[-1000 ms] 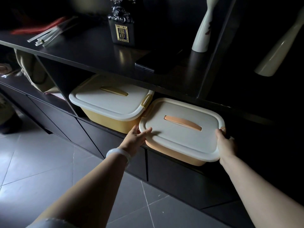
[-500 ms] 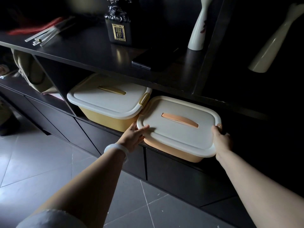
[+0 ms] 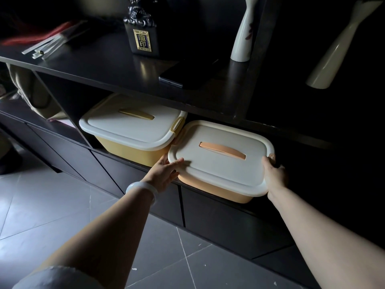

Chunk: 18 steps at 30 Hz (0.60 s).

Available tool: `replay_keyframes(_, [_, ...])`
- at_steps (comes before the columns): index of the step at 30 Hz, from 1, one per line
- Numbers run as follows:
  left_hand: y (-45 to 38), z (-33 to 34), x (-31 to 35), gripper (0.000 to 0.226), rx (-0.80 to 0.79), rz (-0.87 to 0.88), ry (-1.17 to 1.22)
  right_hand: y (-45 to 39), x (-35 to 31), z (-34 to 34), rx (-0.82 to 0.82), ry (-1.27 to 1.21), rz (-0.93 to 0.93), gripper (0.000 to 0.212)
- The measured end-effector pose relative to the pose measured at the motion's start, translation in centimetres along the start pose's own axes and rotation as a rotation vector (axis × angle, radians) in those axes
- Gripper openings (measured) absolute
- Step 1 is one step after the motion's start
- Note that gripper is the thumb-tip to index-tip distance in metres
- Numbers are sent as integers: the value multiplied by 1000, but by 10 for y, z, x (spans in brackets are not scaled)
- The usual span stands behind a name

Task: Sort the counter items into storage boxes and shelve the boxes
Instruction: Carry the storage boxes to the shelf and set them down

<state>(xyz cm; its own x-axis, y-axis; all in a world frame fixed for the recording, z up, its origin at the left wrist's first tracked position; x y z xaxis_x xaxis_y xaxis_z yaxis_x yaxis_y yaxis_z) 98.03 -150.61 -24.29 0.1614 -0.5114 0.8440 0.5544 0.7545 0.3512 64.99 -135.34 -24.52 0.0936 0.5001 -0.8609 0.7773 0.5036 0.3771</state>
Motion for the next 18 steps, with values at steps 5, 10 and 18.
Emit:
replay_keyframes(5, [2, 1, 0, 44, 6, 3, 11, 0, 0, 1, -9, 18, -2, 66])
replay_keyframes(10, [2, 1, 0, 44, 10, -2, 11, -2, 0, 2, -22, 41, -2, 67])
replay_keyframes(18, [3, 1, 0, 42, 8, 14, -57, -3, -7, 4, -43, 207, -9, 69])
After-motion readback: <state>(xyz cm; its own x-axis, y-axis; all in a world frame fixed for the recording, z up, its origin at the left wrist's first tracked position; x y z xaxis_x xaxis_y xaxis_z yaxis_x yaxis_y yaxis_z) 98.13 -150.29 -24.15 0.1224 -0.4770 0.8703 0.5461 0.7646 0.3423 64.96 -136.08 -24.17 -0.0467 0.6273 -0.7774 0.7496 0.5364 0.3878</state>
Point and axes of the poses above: each hand's wrist, its own y-axis away from the middle knuckle, its own z-axis out of the palm, x = y × z, the point moved 10 cm from there along -y, towards the middle knuckle, and after that the axes turned 10 degrees about -x, right-handed, at the moved point
